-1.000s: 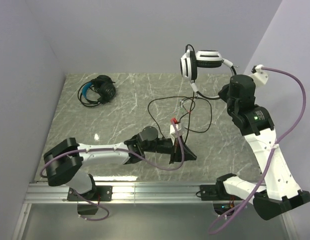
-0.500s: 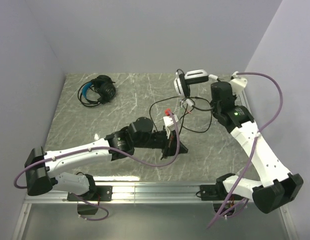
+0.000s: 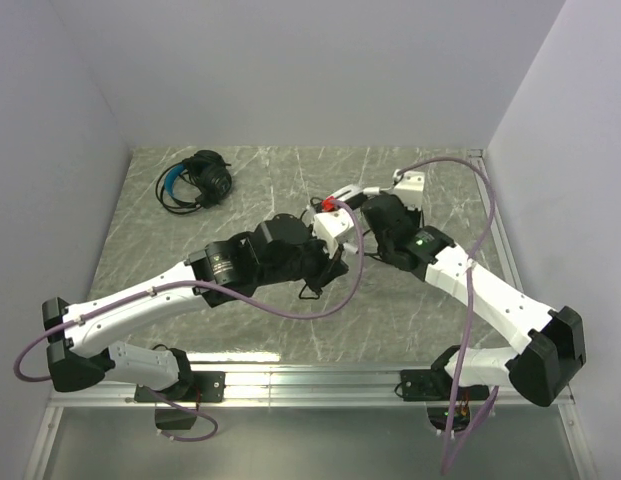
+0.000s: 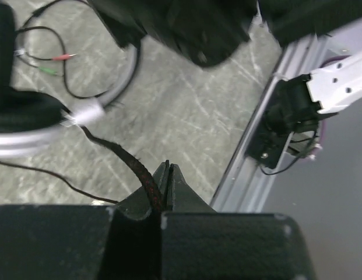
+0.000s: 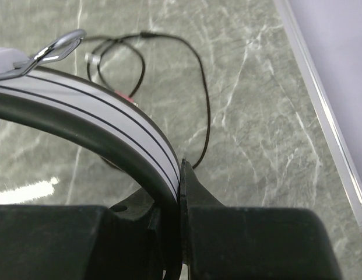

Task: Wrap the headphones

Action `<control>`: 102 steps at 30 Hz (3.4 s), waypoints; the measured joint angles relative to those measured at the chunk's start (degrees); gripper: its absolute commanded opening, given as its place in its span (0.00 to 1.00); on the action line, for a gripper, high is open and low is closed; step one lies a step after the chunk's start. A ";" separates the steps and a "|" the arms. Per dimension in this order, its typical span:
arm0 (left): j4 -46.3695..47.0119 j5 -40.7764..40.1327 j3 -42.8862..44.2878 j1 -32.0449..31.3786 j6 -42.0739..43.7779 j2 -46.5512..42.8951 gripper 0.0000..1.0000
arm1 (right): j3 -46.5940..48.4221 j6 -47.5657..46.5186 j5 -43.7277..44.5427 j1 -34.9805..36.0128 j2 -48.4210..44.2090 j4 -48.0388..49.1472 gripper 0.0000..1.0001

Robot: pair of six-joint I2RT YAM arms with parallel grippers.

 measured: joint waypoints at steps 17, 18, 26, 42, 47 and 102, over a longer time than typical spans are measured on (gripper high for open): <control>-5.51 9.92 4.72 13.57 1.40 1.55 0.03 | -10.95 -7.85 -7.82 16.17 -6.95 4.63 0.00; -6.56 10.91 5.60 14.05 1.79 2.23 0.03 | -10.95 -8.44 -8.79 16.98 -7.56 4.63 0.00; -23.23 14.29 18.32 14.86 6.47 8.87 0.04 | -8.55 -8.41 -7.02 19.41 -8.83 -1.49 0.00; -31.28 6.23 21.77 15.02 9.05 10.56 0.04 | -6.38 -6.84 -4.33 19.39 -9.09 -10.14 0.00; -29.83 1.11 20.85 15.08 12.26 11.04 0.05 | -6.36 -10.12 -12.26 19.41 -15.28 -10.03 0.00; 38.18 32.70 -11.04 28.15 -3.98 11.30 0.20 | 12.70 -7.06 -40.92 15.65 -17.33 -19.28 0.00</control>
